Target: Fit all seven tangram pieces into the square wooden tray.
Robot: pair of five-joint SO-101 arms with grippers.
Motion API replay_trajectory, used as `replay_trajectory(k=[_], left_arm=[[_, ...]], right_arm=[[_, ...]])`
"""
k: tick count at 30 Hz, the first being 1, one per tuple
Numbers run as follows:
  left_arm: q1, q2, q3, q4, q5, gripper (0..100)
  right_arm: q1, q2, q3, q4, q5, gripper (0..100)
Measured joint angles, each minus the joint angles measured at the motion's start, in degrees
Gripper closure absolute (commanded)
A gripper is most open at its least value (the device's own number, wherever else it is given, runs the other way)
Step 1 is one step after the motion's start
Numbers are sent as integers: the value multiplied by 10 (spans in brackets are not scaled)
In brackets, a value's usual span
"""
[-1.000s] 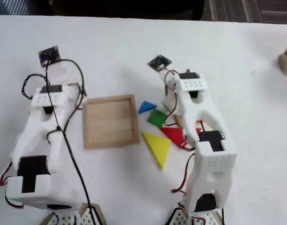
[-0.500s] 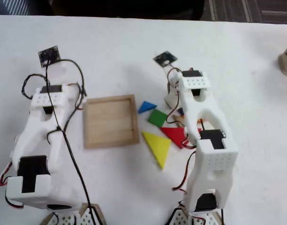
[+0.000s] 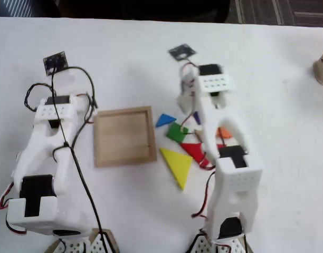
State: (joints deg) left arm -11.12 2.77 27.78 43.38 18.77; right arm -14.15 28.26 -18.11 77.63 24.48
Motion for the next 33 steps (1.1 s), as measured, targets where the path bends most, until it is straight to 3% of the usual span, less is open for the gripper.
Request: replay_trajectory(k=[16, 26, 33], left_arm=[[-23, 28, -1, -33, 0, 842], [-40, 32, -17, -33, 0, 842], [-42, 32, -17, -33, 0, 842]], right_arm=[[-254, 14, -21, 3, -1, 981], [-265, 97, -38, -89, -65, 973], [-264, 97, -55, -88, -69, 802]])
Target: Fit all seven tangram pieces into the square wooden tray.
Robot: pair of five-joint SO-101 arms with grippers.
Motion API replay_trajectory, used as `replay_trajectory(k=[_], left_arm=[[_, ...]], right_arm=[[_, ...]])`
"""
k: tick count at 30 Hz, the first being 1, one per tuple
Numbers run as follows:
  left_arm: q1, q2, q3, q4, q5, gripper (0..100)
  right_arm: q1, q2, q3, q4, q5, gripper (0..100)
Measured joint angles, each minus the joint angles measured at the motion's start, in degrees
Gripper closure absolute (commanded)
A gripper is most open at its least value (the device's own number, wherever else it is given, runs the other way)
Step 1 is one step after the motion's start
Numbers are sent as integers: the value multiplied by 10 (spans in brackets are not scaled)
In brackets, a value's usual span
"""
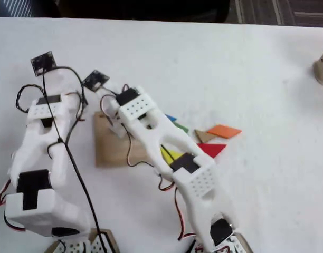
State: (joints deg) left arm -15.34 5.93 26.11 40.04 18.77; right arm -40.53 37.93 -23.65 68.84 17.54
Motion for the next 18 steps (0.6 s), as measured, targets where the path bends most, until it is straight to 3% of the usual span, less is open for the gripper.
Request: replay_trajectory(k=[9, 18], left_arm=[[0, 0, 0, 0, 0, 842], [0, 0, 0, 0, 0, 842]], right_arm=[[9, 1, -11, 25, 0, 776], [72, -32, -126, 174, 0, 776]])
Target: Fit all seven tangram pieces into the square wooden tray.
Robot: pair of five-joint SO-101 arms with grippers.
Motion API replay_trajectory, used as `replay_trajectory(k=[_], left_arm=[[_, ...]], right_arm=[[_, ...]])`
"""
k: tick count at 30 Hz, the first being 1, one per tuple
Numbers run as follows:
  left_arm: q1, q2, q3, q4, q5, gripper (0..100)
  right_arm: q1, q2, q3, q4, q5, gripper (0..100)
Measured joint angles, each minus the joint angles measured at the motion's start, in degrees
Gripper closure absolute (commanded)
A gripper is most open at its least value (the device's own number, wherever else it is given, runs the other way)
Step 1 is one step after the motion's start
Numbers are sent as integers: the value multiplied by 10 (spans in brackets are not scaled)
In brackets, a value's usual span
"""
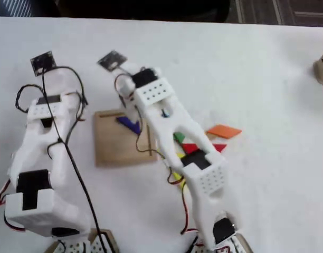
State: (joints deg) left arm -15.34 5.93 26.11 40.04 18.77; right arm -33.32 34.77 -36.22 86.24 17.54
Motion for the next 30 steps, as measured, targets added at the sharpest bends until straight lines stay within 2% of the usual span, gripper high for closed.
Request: replay_trajectory(k=[4, 10, 14, 25, 30], left_arm=[[0, 0, 0, 0, 0, 842], [11, 0, 0, 0, 0, 842], [39, 0, 0, 19, 0, 842], [116, 0, 0, 76, 0, 848], [165, 0, 0, 107, -4, 986]], right_arm=[[11, -18, -15, 44, 0, 804], [58, -8, -16, 41, -1, 989], [103, 5, -16, 25, -8, 982], [187, 5, -16, 13, -111, 981], [216, 5, -16, -11, -152, 981]])
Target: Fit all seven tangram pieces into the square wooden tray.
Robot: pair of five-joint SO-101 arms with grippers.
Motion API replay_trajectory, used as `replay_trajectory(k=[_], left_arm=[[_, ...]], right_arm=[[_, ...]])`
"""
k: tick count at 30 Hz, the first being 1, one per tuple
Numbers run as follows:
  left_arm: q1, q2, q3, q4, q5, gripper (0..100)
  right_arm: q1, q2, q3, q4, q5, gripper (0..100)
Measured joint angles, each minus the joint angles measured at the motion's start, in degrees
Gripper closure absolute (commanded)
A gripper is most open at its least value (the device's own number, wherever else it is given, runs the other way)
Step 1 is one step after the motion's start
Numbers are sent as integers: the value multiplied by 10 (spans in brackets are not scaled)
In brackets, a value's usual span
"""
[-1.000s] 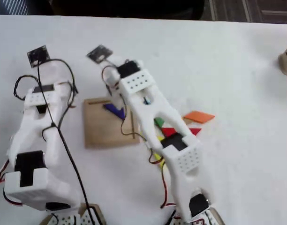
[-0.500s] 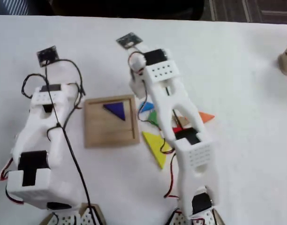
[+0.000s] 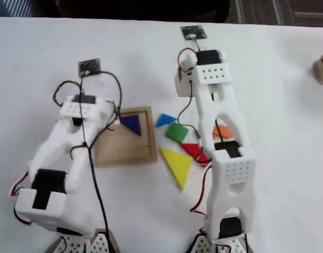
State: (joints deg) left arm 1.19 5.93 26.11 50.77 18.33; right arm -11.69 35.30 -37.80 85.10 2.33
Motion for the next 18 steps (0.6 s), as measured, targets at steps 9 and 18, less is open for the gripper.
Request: replay_trajectory(k=[9, 18], left_arm=[[84, 0, 1, 3, -59, 977], [94, 0, 35, -51, -60, 978]], right_arm=[[6, 0, 0, -3, -5, 981], [6, 2, 29, -21, -5, 981]])
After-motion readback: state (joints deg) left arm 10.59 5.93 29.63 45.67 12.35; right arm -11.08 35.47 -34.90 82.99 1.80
